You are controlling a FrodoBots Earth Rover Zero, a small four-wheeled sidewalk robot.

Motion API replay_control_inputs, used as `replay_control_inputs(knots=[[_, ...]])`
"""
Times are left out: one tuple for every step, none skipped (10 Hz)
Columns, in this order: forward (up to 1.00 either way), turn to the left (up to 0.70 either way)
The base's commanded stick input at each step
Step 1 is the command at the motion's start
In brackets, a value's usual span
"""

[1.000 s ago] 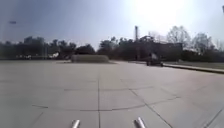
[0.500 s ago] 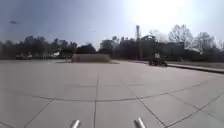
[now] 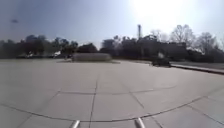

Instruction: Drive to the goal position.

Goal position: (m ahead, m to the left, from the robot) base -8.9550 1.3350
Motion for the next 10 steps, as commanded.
replay_control_inputs(knots=[[1.0, 0.0], [1.0, 0.0], [1.0, 0.0], [1.0, 0.0], [1.0, 0.0], [1.0, 0.0], [1.0, 0.0], [1.0, 0.0], [1.0, 0.0], [1.0, 0.0]])
